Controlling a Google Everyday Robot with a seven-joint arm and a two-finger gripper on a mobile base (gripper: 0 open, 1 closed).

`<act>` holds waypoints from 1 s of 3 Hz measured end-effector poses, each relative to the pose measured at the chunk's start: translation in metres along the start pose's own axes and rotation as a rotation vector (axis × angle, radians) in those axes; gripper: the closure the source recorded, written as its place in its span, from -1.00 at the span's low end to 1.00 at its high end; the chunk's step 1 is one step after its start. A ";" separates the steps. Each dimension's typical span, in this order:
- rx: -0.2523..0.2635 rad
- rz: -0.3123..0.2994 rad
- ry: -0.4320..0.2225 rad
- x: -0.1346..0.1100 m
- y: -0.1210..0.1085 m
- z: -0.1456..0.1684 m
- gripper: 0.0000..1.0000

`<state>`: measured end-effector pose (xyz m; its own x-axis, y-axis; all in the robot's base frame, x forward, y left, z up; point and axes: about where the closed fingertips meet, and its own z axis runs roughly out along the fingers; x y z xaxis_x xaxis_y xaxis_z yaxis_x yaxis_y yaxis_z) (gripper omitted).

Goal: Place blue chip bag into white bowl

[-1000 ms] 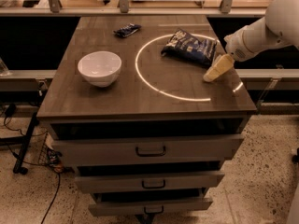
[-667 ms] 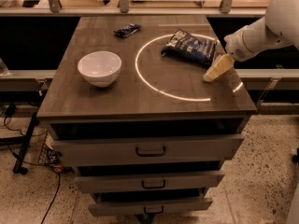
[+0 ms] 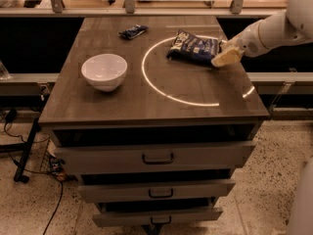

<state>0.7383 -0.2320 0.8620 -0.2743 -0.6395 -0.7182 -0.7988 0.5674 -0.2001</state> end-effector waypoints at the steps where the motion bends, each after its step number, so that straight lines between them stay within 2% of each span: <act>1: -0.101 0.132 -0.150 -0.029 0.000 -0.007 0.45; 2: -0.193 0.257 -0.265 -0.051 0.002 -0.011 0.99; 3: -0.197 0.243 -0.255 -0.048 0.004 -0.006 0.66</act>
Offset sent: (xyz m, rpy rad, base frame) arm 0.0172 0.0246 0.0653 0.5676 0.1727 0.0214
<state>0.7455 -0.2021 0.9001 -0.3463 -0.3354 -0.8761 -0.8208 0.5605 0.1098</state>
